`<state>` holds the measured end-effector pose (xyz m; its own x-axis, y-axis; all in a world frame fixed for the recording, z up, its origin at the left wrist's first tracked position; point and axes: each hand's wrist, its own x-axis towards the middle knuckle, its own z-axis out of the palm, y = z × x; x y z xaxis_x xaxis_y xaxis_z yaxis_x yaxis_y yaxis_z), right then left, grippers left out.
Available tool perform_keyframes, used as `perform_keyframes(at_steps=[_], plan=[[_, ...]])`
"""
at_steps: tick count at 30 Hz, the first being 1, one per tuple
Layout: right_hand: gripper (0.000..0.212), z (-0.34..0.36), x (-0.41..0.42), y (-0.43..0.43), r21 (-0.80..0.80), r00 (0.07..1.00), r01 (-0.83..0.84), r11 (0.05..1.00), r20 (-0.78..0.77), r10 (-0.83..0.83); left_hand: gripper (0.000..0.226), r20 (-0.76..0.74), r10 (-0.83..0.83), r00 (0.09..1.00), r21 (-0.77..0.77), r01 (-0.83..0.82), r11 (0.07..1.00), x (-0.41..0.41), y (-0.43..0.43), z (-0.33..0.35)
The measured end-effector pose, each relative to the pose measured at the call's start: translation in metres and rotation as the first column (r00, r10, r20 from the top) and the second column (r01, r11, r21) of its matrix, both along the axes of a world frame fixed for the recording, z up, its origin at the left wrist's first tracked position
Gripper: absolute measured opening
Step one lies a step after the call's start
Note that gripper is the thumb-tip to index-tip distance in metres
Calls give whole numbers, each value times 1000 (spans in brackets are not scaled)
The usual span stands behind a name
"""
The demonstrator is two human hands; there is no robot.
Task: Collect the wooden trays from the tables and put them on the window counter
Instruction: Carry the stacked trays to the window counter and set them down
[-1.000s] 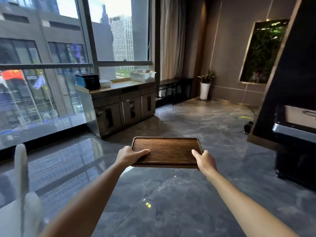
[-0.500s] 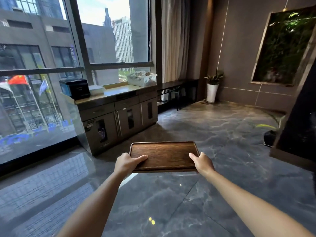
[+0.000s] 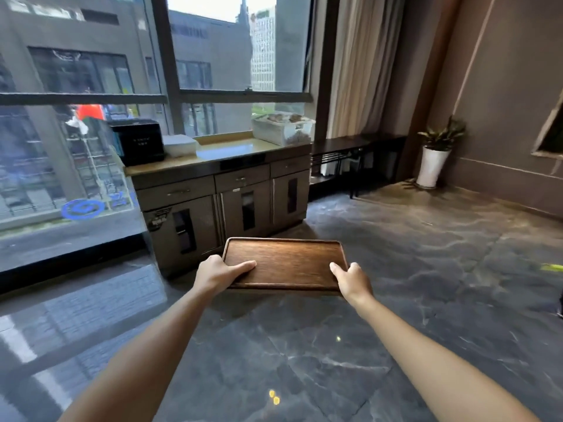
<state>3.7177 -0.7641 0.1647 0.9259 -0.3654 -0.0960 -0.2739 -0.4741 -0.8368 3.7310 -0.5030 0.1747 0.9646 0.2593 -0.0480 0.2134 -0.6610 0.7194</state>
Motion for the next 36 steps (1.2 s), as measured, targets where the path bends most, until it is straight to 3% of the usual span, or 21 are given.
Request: perform_keyframes(at_steps=[12, 19, 29, 36], plan=[[51, 19, 337, -10, 6, 981, -190, 982, 39, 190, 67, 7, 187, 982, -21, -187, 982, 281, -15, 14], [50, -13, 521, 22, -20, 970, -243, 970, -22, 242, 68, 1, 219, 976, -34, -219, 975, 464, 16, -25], [49, 17, 798, 77, -57, 958, -288, 956, -13, 288, 71, 36, 287, 957, -98, -283, 954, 730, 71, -4], [49, -12, 969, 116, -17, 930, -366, 931, -52, 365, 72, -3, 353, 936, -80, -352, 933, 885, 105, -29]])
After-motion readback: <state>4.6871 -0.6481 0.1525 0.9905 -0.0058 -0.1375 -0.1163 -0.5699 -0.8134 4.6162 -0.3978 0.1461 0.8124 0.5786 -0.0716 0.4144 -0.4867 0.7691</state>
